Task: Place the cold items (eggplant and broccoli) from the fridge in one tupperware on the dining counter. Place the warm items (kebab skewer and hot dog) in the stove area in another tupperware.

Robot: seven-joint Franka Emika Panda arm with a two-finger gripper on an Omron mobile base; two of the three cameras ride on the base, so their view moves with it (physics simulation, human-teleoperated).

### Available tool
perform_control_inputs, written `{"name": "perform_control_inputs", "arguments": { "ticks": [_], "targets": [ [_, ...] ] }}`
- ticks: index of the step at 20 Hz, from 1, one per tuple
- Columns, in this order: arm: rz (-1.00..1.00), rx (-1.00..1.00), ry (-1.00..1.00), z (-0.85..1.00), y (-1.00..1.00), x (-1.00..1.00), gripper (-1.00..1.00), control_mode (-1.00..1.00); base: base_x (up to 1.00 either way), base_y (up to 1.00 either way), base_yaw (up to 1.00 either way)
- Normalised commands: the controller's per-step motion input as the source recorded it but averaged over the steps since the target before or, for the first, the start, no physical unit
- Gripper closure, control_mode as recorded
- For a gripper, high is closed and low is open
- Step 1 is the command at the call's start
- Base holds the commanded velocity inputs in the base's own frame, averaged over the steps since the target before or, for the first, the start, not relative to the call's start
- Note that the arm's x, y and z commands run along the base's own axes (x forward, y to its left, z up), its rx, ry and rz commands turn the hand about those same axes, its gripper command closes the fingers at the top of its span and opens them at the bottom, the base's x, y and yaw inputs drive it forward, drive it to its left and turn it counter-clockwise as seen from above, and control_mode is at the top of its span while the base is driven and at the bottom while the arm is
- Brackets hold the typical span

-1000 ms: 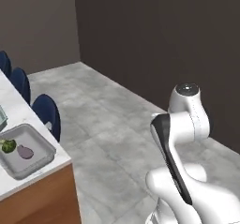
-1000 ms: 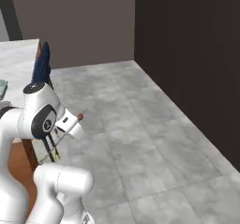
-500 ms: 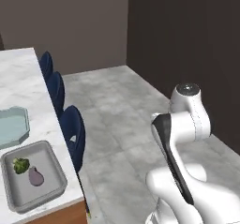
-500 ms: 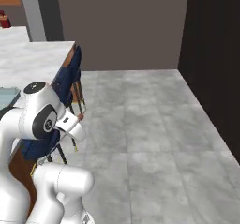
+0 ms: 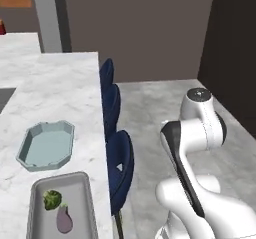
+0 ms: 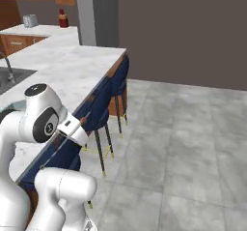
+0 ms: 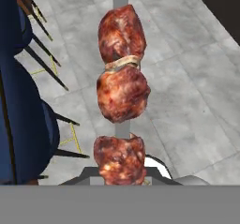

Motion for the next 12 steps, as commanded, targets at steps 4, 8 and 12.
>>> {"name": "perform_control_inputs", "arguments": {
  "ticks": [4,8,12],
  "targets": [
    [0.00,0.00,0.00,0.00,0.00,0.00,1.00,1.00,0.19,0.00,0.62],
    [0.00,0.00,0.00,0.00,0.00,0.00,1.00,1.00,0.24,0.00,0.62],
    [0.00,0.00,0.00,0.00,0.00,0.00,1.00,1.00,0.88,-0.09,0.55]
  ]
}}
